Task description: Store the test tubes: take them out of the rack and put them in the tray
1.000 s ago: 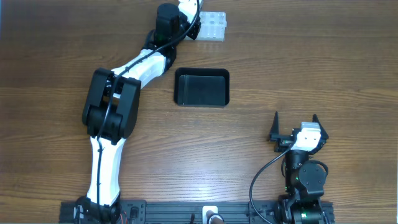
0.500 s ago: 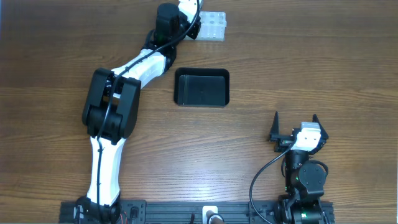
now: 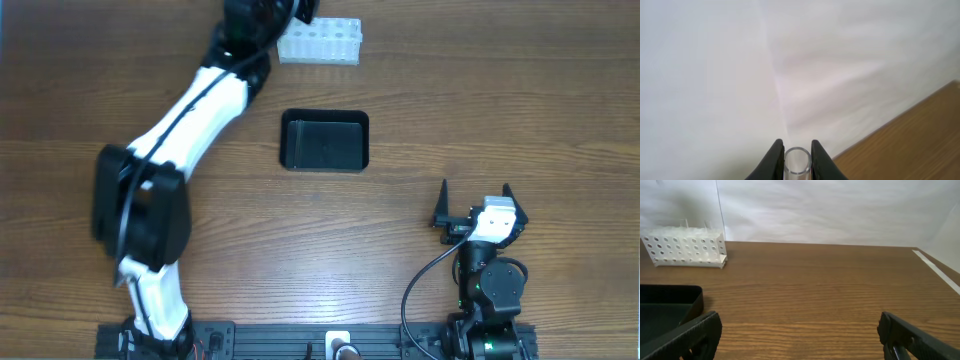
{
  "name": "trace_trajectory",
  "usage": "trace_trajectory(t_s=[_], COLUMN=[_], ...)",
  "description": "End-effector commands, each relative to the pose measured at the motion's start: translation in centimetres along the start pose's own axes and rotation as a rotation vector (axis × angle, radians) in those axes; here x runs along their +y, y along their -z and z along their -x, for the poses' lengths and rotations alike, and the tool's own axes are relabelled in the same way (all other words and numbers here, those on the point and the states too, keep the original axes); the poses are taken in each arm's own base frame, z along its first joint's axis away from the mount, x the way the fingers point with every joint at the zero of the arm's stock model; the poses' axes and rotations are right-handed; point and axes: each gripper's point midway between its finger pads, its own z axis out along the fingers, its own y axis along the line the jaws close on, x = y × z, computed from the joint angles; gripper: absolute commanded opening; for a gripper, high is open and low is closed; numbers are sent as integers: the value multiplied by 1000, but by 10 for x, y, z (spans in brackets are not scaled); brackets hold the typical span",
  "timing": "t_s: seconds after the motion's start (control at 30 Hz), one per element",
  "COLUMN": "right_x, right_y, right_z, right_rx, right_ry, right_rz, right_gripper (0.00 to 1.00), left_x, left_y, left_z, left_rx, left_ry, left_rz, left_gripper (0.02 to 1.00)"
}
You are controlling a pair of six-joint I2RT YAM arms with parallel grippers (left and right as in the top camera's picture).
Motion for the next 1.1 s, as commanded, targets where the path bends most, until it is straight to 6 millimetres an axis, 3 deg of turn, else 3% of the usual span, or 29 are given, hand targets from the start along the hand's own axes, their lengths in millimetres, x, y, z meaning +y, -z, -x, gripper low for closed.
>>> trace_trajectory(t_s=[0.03,0.2,0.4,0.53,0.87,1.1], right_x=[0,0,0,0,0,0], right_y=[0,0,0,0,0,0], right_z=[-3,-3,-3,-3,-3,-3], right_rx=[8,8,8,8,8,8], right_ry=[4,4,4,4,4,5], right_rz=[1,1,1,1,1,1], right_gripper=[993,991,991,989,991,991], left_x=[-1,-11,-33,-51,-83,-92], left_y=[24,46,75,82,82,91], left_z=[37,-4,-89,-132,-195,-220], left_rx=[15,256,605,730,869,951], left_ry=[32,267,454,462,378,367], left_rz=[-9,-17,39,90,131,127], left_gripper=[121,106,104,93,102,99])
